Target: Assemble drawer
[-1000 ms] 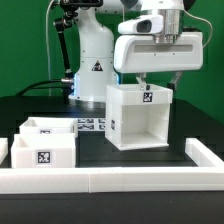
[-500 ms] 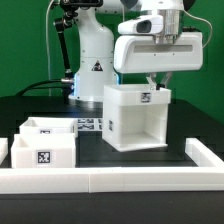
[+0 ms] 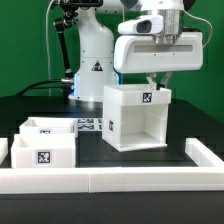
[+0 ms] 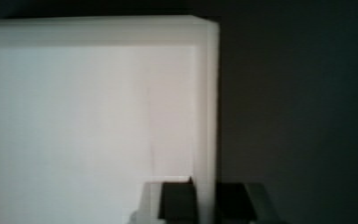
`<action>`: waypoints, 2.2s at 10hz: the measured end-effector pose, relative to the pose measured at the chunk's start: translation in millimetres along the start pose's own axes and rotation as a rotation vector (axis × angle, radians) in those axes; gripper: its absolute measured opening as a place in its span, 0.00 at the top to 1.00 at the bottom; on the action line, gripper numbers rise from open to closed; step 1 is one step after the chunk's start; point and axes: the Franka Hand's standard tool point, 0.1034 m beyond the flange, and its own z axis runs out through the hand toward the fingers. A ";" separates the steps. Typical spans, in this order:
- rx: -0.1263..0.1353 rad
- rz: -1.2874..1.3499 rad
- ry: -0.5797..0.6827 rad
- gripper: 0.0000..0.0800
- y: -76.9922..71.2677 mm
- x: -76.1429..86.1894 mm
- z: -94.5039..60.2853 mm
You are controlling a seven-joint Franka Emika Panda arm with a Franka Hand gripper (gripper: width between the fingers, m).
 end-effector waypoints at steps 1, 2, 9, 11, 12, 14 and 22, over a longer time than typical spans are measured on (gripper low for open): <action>0.000 0.001 0.000 0.95 1.2 2.3 0.2; 0.001 0.010 0.007 0.95 6.1 13.9 0.2; 0.003 0.104 0.083 0.95 49.9 96.9 0.5; 0.005 0.122 0.108 0.95 53.8 116.5 0.9; 0.006 0.127 0.117 0.95 55.1 124.5 0.9; 0.009 0.142 0.130 0.95 56.0 137.7 1.2; 0.045 0.413 0.140 0.95 51.8 145.2 0.2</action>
Offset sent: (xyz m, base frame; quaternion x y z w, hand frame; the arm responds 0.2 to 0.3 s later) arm 0.0533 -0.0144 -0.0045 0.0097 -0.0107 0.0359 0.9993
